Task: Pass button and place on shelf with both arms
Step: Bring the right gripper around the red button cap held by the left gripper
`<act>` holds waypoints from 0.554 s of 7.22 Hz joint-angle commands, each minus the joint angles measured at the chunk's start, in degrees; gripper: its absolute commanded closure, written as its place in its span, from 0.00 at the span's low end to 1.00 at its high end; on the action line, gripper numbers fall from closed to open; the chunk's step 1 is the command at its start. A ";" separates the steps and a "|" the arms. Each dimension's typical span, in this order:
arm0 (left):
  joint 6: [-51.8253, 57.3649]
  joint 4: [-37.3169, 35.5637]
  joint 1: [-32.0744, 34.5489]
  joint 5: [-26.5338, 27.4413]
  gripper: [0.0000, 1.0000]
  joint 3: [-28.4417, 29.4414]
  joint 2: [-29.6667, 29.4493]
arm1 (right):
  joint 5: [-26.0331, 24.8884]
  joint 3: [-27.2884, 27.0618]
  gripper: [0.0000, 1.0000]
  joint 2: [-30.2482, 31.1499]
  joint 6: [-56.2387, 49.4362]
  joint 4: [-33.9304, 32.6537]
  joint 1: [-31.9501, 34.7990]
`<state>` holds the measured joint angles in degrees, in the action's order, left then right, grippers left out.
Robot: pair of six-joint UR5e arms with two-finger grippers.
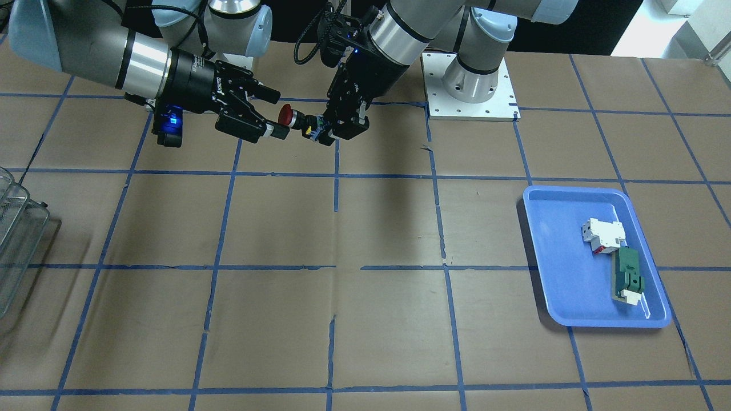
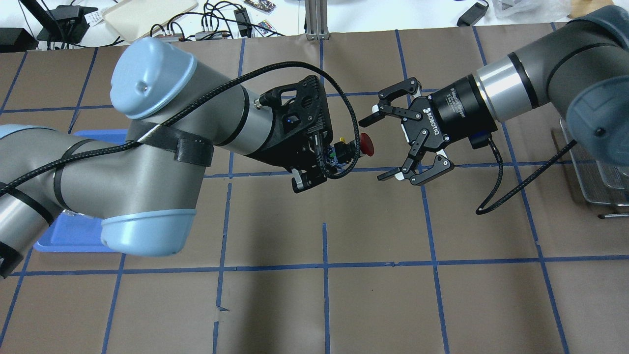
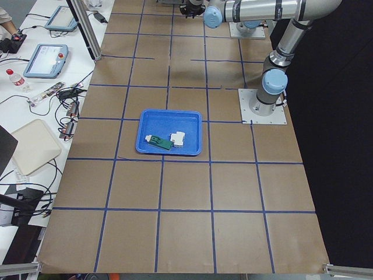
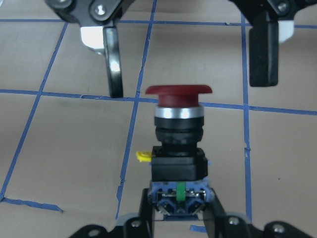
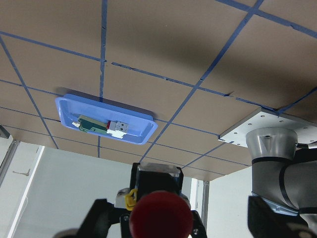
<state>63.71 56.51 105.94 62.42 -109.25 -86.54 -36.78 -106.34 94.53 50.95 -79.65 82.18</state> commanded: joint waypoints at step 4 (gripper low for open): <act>0.01 -0.09 1.29 0.07 1.00 0.09 -0.12 | 3.04 -0.88 0.00 -0.13 -0.23 -1.04 0.00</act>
<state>63.74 56.44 107.01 62.51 -109.20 -86.81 -33.75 -106.61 94.38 50.85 -80.59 82.22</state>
